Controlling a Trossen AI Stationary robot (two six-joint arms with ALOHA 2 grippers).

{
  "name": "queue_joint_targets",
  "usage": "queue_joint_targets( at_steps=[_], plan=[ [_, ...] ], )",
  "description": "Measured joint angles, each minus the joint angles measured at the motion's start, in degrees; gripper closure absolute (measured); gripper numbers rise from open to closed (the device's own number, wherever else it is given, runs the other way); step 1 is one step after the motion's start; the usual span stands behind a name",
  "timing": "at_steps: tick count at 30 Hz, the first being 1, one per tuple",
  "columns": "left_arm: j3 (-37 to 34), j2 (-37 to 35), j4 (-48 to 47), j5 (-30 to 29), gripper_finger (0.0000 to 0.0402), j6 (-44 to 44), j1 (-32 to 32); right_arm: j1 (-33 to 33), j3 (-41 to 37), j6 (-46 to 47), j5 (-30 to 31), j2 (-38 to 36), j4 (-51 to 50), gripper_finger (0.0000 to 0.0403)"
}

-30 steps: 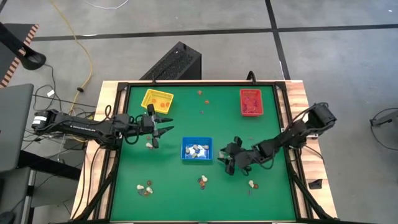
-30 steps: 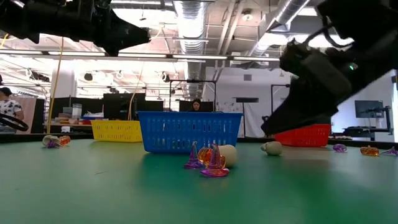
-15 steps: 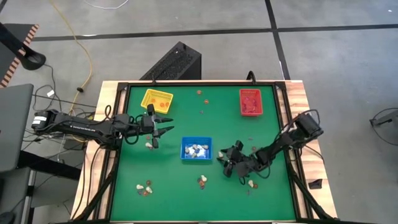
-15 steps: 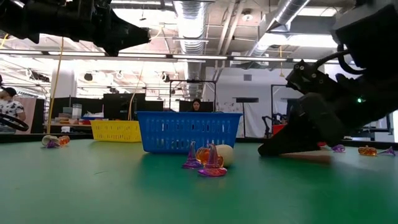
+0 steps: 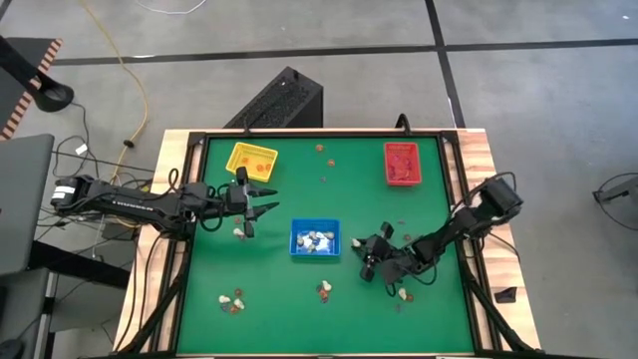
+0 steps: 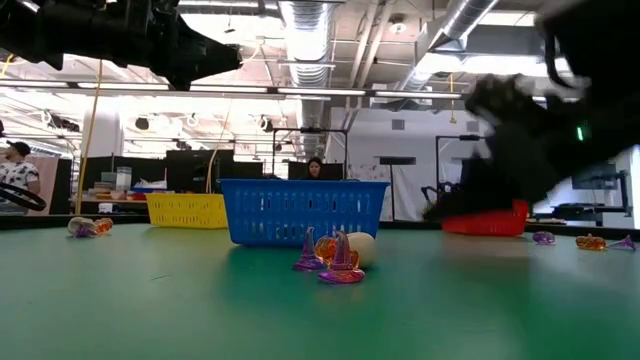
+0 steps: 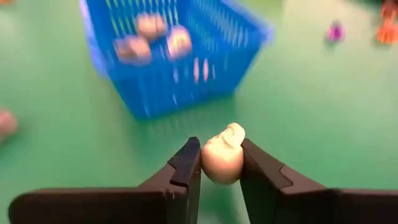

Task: Sort Halloween decoration
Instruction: Put the white skull toy into the blue bin

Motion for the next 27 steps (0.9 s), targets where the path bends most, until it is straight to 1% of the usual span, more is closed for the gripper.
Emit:
queue_joint_targets(
  at_steps=[5, 8, 10, 12, 14, 17, 18, 21, 24, 27],
  plan=[
    [0.0, 0.0, 0.0, 0.0, 0.0269, 0.0, 0.0, -0.6, 0.2, -7.7, 0.1, -7.2, 0.3, 0.0288],
    [0.0, 0.0, 0.0, 0.0, 0.0269, 0.0, 0.0, -2.3, 1.6, -12.9, 0.2, -10.4, 0.7, 0.0272],
    [0.0, 0.0, 0.0, 0.0, 0.0269, 0.0, 0.0, -3.9, 3.2, -16.9, -0.1, -11.0, 1.1, 0.0263],
    [0.0, 0.0, 0.1, 0.0, 0.0269, 0.0, 0.0, -5.7, 4.8, -20.6, -3.5, -10.4, 2.4, 0.0263],
    [0.0, 0.0, 0.2, 0.0, 0.0269, 0.0, 0.0, -7.5, 6.8, -23.2, -9.0, -8.6, 5.5, 0.0268],
    [0.0, 0.0, 0.1, 0.0, 0.0269, -0.3, 0.0, -10.1, 10.0, -24.1, -17.1, -4.9, 6.8, 0.0275],
    [0.0, 0.0, 0.1, 0.0, 0.0269, -0.3, 0.0, -10.8, 10.9, -24.1, -18.9, -3.9, 6.7, 0.0274],
    [0.0, 0.0, -0.2, 0.0, 0.0269, -0.3, 0.0, -12.6, 13.7, -24.1, -22.0, -1.5, 6.9, 0.0258],
    [0.0, 0.0, -0.6, 0.0, 0.0269, -0.4, 0.0, -13.8, 15.7, -24.1, -23.2, -0.6, 4.6, 0.0227],
    [0.0, 0.0, -1.2, 0.0, 0.0269, -0.4, 0.0, -14.4, 16.7, -24.1, -24.5, -1.3, 0.8, 0.0195]
  ],
)
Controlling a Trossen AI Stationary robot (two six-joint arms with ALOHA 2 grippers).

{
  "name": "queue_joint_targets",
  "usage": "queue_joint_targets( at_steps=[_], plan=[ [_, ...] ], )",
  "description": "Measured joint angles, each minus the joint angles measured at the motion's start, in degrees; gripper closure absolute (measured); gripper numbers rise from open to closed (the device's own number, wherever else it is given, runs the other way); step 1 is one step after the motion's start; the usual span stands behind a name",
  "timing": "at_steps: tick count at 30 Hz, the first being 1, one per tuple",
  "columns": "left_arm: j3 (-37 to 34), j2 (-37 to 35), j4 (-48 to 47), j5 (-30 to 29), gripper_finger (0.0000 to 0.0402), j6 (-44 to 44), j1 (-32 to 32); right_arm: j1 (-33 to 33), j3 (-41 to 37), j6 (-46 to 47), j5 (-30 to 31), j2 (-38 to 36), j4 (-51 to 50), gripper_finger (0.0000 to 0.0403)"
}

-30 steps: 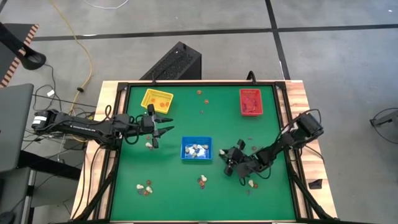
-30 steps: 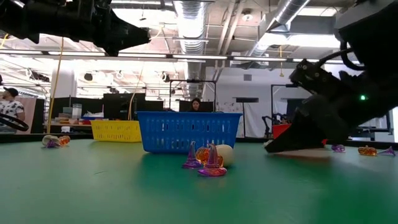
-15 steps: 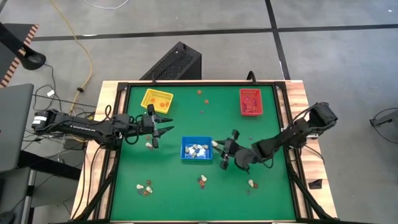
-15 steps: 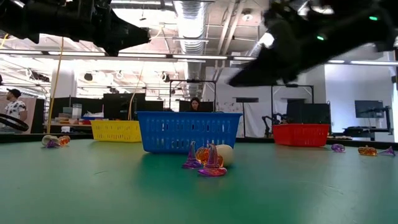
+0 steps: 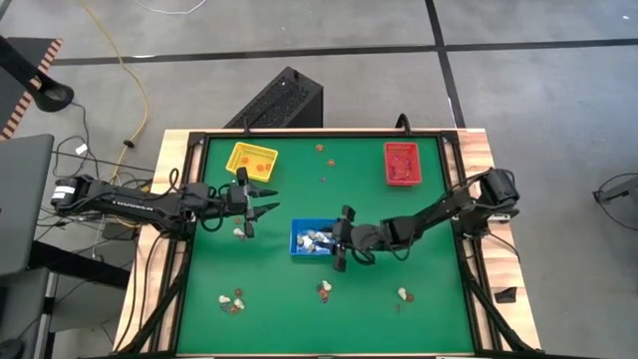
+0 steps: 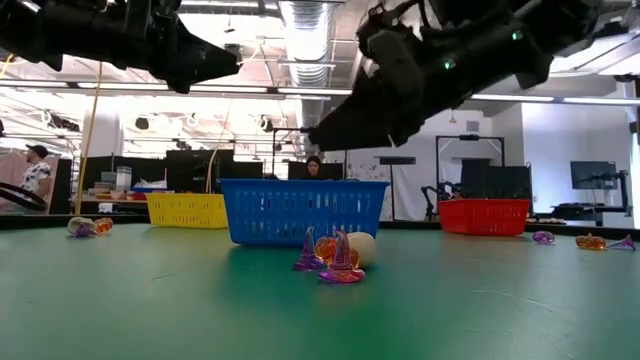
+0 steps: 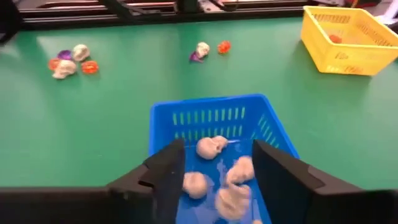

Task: Sort Halloween decoration
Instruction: Put the white skull toy into the blue bin, then put the purple witch hat toy into the red bin

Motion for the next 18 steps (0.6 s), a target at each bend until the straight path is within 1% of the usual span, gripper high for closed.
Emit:
queue_joint_targets(
  at_steps=[4, 6, 8, 11, 14, 18],
  plan=[
    [0.0, 0.0, -0.2, 0.0, 0.0269, 0.5, 0.0, 0.0, 0.2, 0.0, -2.3, -3.9, -4.8, 0.0165],
    [0.0, 0.0, -0.3, 0.0, 0.0269, 0.5, 0.0, 0.3, 0.3, 0.1, -3.3, -7.0, -9.8, 0.0160],
    [0.0, 0.0, -0.3, 0.0, 0.0269, 0.6, 0.0, 0.8, 0.2, 0.6, -3.9, -10.6, -16.2, 0.0159],
    [0.0, 0.0, -0.3, 0.0, 0.0269, 0.5, 0.0, 1.6, 0.2, 3.8, -3.9, -16.7, -28.0, 0.0161],
    [0.0, 0.0, -0.3, 0.0, 0.0269, 0.5, 0.0, 2.4, 0.2, 9.0, -3.9, -21.9, -39.9, 0.0165],
    [0.0, 0.0, -0.3, -0.2, 0.0269, 0.5, 0.0, 4.1, 0.2, 17.0, -3.8, -26.6, -53.0, 0.0168]
  ],
)
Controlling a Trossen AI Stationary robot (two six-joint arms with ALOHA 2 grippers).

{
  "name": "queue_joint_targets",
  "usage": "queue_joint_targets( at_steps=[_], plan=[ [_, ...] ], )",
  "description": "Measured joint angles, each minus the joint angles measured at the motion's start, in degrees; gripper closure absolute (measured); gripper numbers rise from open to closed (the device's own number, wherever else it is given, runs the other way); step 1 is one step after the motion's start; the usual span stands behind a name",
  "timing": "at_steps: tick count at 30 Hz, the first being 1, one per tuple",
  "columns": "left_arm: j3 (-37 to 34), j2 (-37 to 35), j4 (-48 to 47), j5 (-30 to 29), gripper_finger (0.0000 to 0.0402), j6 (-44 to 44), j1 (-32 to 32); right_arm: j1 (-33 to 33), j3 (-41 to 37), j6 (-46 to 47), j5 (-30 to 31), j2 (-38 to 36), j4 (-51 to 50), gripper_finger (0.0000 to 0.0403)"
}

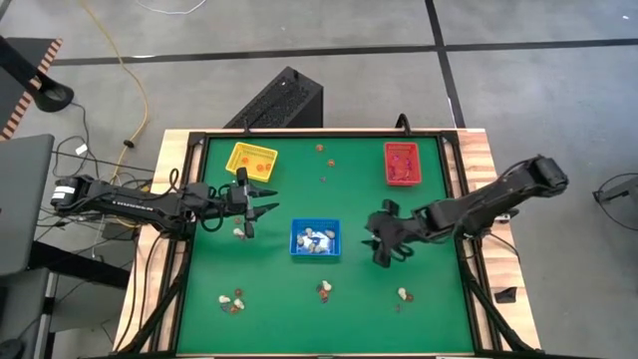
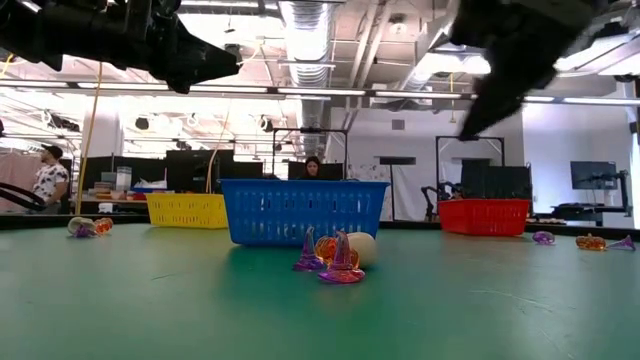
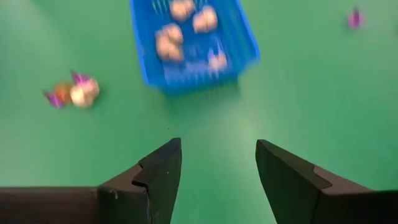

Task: Sort Halloween decoration
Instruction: Put the purple witch hat toy into the red bin

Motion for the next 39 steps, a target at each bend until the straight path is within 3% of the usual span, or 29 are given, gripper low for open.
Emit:
queue_joint_targets(
  at_steps=[5, 18, 26, 39],
  plan=[
    [0.0, 0.0, 0.4, -0.1, 0.0269, -0.1, 0.0, 2.7, 0.0, 7.5, 0.1, -2.0, -10.9, 0.0168],
    [0.0, 0.0, 1.9, 1.1, 0.0269, -2.6, 0.0, 7.6, 0.0, 19.3, 0.2, -1.8, -23.1, 0.0168],
    [0.0, 0.0, 1.8, 1.7, 0.0269, -2.7, 0.0, 7.1, 0.0, 28.2, -5.0, -1.8, -36.5, 0.0168],
    [0.0, 0.0, 1.7, 1.7, 0.0269, -2.7, 0.0, 3.3, -7.6, 24.0, -10.0, -1.8, -37.2, 0.0168]
  ],
)
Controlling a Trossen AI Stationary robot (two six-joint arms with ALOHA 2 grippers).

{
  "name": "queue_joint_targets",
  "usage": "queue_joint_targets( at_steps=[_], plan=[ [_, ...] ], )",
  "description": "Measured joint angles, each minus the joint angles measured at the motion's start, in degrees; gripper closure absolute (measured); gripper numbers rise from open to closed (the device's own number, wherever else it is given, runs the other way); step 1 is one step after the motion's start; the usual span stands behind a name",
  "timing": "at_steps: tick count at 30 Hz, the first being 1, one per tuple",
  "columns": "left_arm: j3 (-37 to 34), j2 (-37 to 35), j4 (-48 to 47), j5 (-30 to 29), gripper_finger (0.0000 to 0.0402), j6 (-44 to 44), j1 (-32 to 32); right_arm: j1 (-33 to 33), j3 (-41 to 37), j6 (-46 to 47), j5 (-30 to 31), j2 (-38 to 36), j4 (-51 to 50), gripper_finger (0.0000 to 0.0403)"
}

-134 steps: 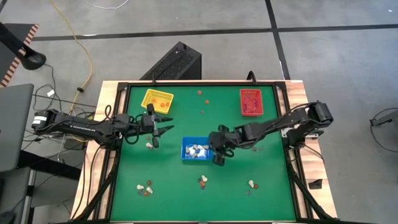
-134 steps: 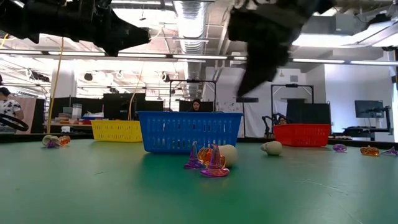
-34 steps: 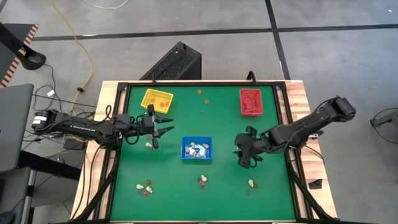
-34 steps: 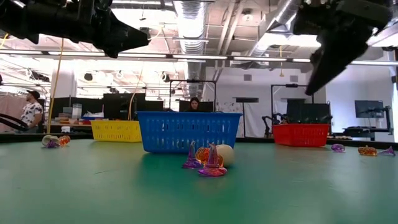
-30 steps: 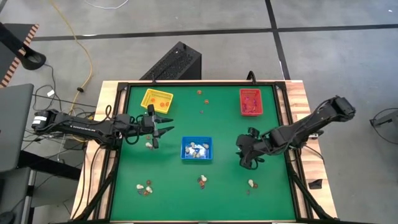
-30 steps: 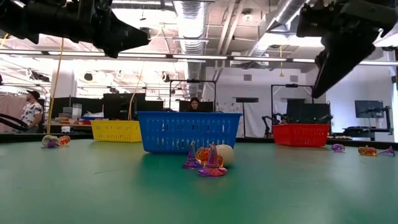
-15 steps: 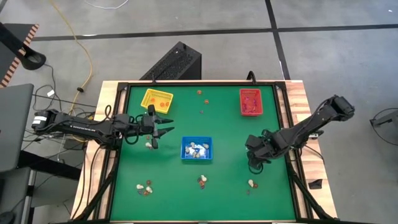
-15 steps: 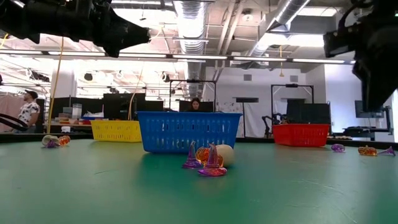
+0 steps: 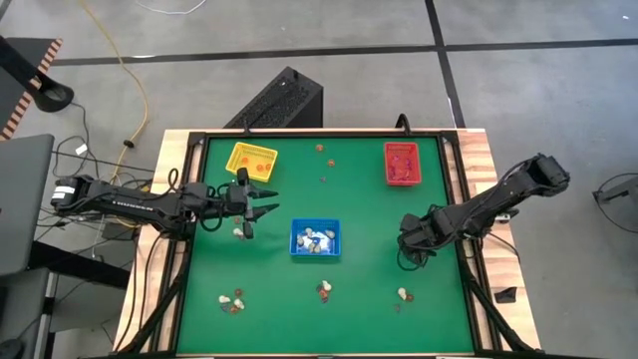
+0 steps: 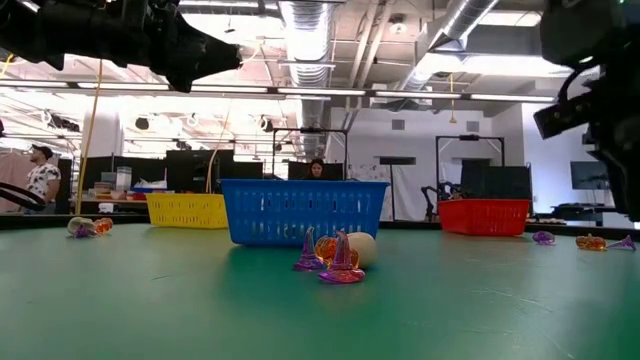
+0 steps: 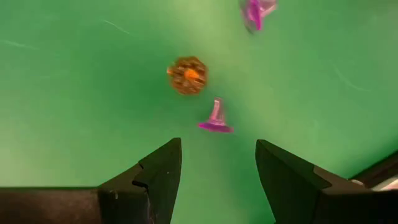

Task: Sort Halloween decoration
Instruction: Put the purple witch hat toy into the red bin

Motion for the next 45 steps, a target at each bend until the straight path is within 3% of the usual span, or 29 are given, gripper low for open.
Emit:
queue_joint_targets(
  at_steps=[20, 35, 45],
  plan=[
    [0.0, 0.4, -0.1, -0.1, 0.0269, 0.6, 0.0, -8.0, -7.5, -5.8, -2.3, 0.0, 9.4, 0.0178],
    [0.0, 0.4, -0.1, -0.1, 0.0269, 0.6, 0.0, -8.1, -7.4, -6.0, -3.8, -0.1, 10.7, 0.0328],
    [0.0, 0.4, -0.1, -0.1, 0.0269, 0.6, 0.0, -8.1, -4.4, -7.9, -5.0, 0.0, 10.0, 0.0383]
  ],
)
